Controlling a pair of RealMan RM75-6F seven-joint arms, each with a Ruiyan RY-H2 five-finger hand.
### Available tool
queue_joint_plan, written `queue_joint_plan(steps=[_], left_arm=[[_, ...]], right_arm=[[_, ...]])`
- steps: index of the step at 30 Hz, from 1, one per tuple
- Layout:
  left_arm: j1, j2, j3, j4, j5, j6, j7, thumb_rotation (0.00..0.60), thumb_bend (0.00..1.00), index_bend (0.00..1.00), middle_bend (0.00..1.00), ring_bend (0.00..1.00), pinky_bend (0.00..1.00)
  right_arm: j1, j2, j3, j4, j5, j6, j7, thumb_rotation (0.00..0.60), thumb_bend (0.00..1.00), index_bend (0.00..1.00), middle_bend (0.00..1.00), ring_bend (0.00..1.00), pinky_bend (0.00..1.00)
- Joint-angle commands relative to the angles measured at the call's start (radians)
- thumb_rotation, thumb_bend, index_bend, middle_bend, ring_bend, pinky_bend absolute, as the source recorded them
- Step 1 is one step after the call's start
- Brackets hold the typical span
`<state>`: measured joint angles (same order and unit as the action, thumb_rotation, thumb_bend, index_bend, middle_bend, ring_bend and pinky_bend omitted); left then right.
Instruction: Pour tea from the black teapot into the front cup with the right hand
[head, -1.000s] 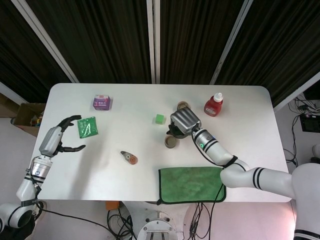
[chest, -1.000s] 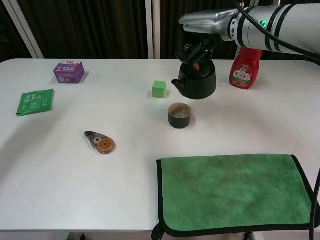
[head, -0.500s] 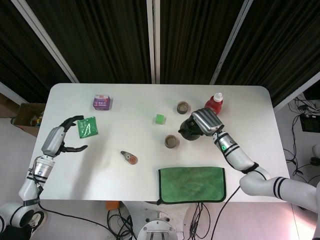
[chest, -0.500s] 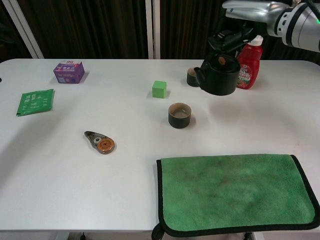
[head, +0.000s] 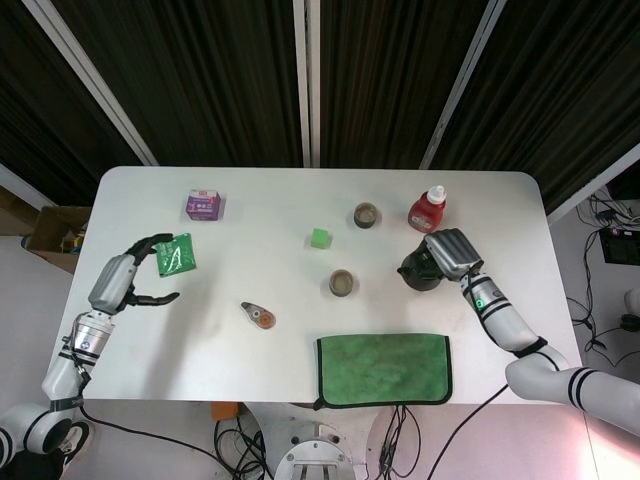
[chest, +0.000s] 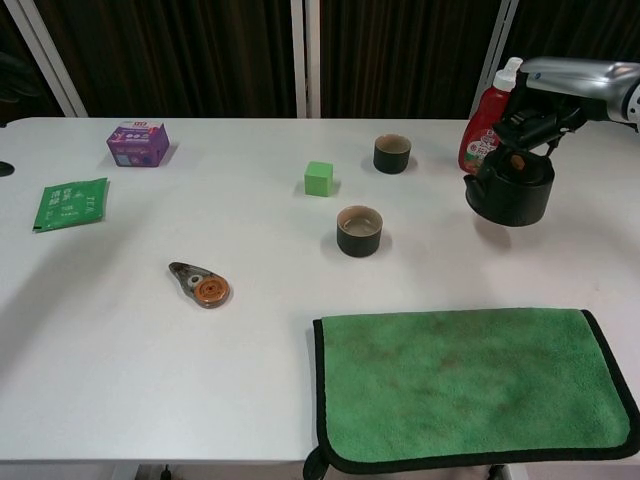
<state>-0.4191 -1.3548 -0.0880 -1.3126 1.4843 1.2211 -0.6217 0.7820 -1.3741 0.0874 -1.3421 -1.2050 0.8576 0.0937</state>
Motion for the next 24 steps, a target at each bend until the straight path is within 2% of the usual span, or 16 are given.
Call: queue_joint_plan(steps=[1,13,24], left_arm=[[-0.001,-0.003,0.001,0.005,-0.001,-0.002,-0.003,0.6,0.12,0.17,0.18,0.17,0.27],[0.002,-0.003,0.001,0.017,-0.001,0.003,-0.009,0.6,0.12,0.17,0.18,0.17,0.27],[0.004,0.001,-0.002,0.013,-0.002,0.012,0.0,0.6,0.12,0.17,0.18,0.17,0.27]], right_arm=[[-0.009,-0.026,-0.007,0.032,-0.007,-0.007,-0.017,0.559,0.64,1.0,1.0,0.92,0.69],[-0.023,-0.11,-0.001,0.119,-0.039,-0.016,-0.029,0.558,0.64,1.0,1.0,0.92,0.69],[-0.031,-0.128,0.011,0.143,-0.059,-0.02,-0.036,0.559,0.63,1.0,1.0,0.89,0.65]])
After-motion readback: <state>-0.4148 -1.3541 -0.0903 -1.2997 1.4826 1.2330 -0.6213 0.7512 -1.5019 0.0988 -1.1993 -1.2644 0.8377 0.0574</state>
